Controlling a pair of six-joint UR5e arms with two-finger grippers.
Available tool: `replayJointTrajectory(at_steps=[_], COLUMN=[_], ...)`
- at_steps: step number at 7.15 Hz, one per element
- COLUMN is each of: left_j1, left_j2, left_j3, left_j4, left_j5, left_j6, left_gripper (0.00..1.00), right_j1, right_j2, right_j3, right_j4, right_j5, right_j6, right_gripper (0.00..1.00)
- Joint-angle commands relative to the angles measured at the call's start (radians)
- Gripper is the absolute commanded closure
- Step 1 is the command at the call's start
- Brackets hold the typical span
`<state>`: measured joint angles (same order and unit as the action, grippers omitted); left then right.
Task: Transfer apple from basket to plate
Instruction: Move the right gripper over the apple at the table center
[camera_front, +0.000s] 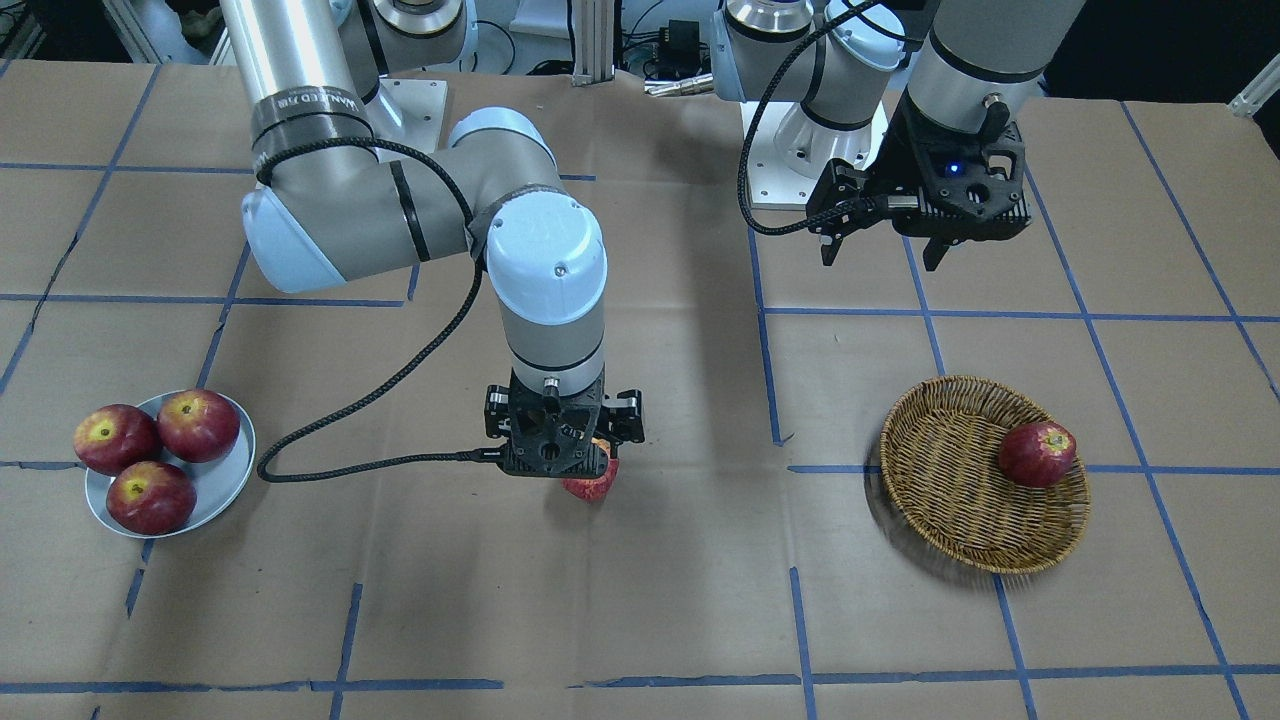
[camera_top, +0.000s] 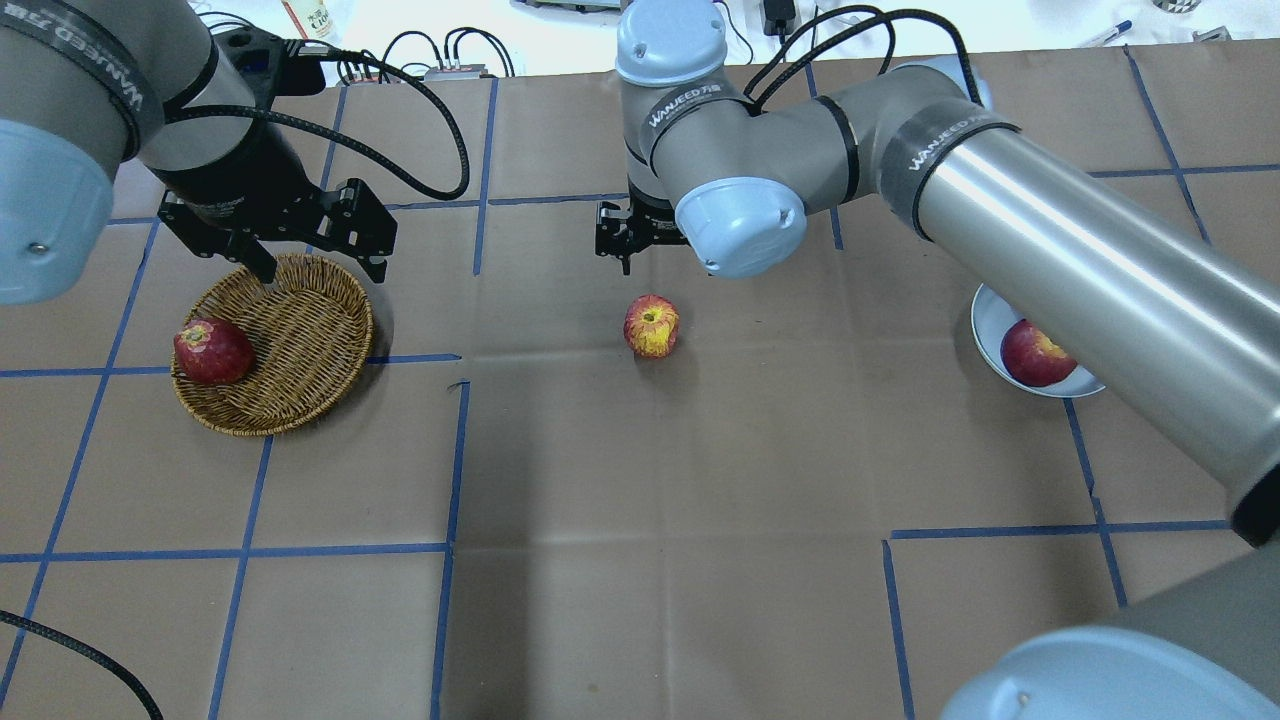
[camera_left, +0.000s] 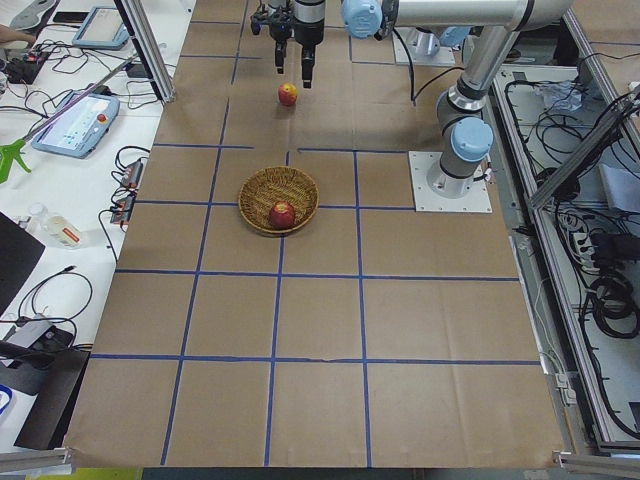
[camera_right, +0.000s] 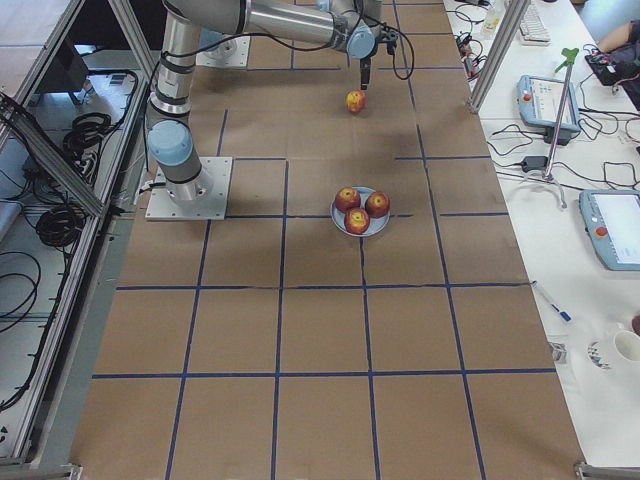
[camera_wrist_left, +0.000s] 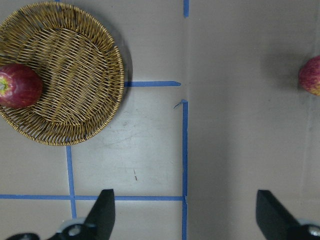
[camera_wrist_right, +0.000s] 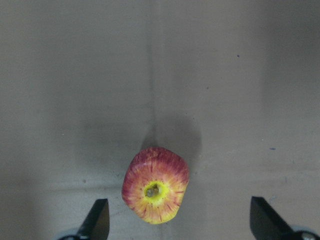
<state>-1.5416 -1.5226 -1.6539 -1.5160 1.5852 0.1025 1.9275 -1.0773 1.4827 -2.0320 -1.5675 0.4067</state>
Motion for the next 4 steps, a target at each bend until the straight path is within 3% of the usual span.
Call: replayJointTrajectory(at_steps=[1, 4], left_j1=[-0.009, -0.011], left_j2=[-0.001, -0.007], left_j3=[-0.001, -0.003], left_j4=[0.002, -0.009], left_j5=[-0.011, -0.03], left_j6=[0.032, 0.036], left_gripper=[0.01, 0.01], right_j1=[0.014, 0.039], right_j2=[0.06, 0.132], right_j3=[0.005, 0.014], right_j4=[-0.065, -0.1], right_j5=[0.001, 0.0], right_j6=[0.003, -0.012], right_gripper=[0.0, 0.0])
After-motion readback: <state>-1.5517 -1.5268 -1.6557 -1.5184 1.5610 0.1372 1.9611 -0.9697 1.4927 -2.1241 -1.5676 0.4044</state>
